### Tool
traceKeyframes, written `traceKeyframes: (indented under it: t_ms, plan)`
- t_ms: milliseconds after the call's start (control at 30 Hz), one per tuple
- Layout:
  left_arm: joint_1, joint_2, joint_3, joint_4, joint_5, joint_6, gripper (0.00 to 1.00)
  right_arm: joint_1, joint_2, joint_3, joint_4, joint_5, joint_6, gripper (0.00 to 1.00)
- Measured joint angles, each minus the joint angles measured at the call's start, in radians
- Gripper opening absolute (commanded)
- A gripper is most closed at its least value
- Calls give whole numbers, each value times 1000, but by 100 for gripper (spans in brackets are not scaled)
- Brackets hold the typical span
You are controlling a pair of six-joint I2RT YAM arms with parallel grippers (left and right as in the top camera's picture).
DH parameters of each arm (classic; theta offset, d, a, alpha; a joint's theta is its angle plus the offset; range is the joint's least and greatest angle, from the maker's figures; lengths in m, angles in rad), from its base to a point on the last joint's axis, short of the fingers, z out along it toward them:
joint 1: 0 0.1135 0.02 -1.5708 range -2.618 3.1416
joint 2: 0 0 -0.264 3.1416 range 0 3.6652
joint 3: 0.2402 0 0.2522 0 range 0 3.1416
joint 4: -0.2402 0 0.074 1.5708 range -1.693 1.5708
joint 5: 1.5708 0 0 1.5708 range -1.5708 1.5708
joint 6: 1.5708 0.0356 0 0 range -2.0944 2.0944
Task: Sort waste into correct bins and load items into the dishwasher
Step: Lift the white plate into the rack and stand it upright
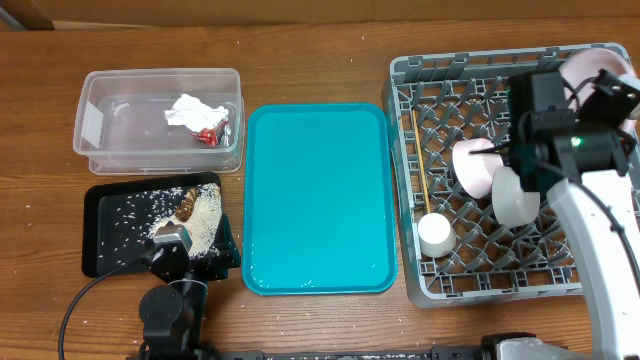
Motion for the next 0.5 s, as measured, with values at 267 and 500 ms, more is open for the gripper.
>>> traceKeyframes:
  t_ms: [267,500]
  plan:
    - [0,0,0,0,0,0,100,-80,200,-6,-33,29,-71,4]
    - [0,0,0,0,0,0,100,-29,227,-19,-31,32,-86,4]
